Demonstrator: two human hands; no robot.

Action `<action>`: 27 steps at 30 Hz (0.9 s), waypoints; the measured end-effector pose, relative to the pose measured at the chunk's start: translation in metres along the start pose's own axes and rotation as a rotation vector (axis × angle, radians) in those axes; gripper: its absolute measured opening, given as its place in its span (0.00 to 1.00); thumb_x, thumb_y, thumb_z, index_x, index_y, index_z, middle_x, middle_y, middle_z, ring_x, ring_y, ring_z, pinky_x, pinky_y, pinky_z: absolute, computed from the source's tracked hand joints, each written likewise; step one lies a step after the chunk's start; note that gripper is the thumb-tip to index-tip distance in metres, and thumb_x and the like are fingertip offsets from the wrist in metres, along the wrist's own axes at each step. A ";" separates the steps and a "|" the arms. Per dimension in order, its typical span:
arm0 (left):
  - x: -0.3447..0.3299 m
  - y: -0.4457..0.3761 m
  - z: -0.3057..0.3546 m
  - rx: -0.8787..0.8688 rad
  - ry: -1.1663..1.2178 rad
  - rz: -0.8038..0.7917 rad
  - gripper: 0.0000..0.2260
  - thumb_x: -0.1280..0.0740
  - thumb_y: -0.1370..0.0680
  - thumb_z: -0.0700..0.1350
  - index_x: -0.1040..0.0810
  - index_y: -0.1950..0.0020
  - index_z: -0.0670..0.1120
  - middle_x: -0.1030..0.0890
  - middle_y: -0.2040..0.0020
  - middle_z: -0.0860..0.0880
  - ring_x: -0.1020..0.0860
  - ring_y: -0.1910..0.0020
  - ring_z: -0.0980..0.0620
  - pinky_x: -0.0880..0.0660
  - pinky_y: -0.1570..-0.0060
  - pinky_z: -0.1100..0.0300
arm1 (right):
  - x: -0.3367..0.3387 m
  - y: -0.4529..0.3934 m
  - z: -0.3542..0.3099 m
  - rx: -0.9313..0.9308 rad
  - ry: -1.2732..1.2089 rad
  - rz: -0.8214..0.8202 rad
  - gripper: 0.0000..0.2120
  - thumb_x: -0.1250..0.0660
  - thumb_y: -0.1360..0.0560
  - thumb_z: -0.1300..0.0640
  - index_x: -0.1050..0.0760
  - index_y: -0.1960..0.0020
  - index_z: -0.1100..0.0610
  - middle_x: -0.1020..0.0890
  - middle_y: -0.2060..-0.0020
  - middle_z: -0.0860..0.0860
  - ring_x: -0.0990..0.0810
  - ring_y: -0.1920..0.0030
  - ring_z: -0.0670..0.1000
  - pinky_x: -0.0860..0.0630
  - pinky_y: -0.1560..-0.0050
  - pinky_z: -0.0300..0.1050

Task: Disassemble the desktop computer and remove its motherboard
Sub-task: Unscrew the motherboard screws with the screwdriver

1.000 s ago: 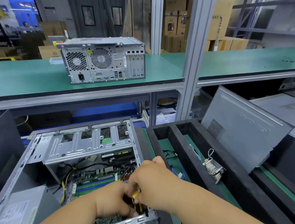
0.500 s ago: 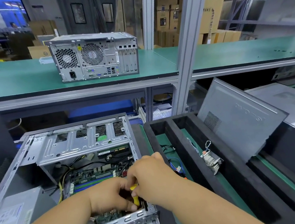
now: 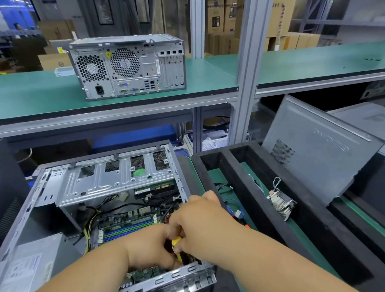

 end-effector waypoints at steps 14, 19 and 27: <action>0.000 0.000 0.006 0.030 0.027 0.021 0.14 0.30 0.43 0.55 0.18 0.61 0.51 0.18 0.62 0.51 0.23 0.62 0.56 0.24 0.56 0.55 | 0.004 0.004 0.008 -0.008 -0.032 0.037 0.12 0.29 0.30 0.40 0.22 0.52 0.45 0.21 0.56 0.44 0.30 0.49 0.49 0.38 0.41 0.53; -0.001 0.000 0.007 0.011 0.020 -0.017 0.12 0.26 0.30 0.44 0.21 0.64 0.62 0.21 0.67 0.61 0.26 0.67 0.64 0.28 0.63 0.68 | 0.000 -0.001 0.009 -0.007 -0.027 0.004 0.09 0.27 0.30 0.42 0.19 0.53 0.45 0.26 0.63 0.44 0.38 0.58 0.46 0.43 0.48 0.48; -0.003 0.000 0.007 0.014 0.063 0.001 0.06 0.25 0.29 0.46 0.18 0.58 0.58 0.19 0.65 0.60 0.24 0.66 0.63 0.29 0.63 0.71 | 0.003 0.000 0.010 0.051 -0.029 -0.051 0.10 0.31 0.26 0.51 0.21 0.46 0.41 0.23 0.57 0.42 0.38 0.51 0.43 0.41 0.46 0.47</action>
Point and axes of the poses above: each hand's wrist, its own y-axis away from the middle knuckle, its own x-axis out of the back of the hand, z = x × y, the point moved 4 cm from there along -y, towards the middle knuckle
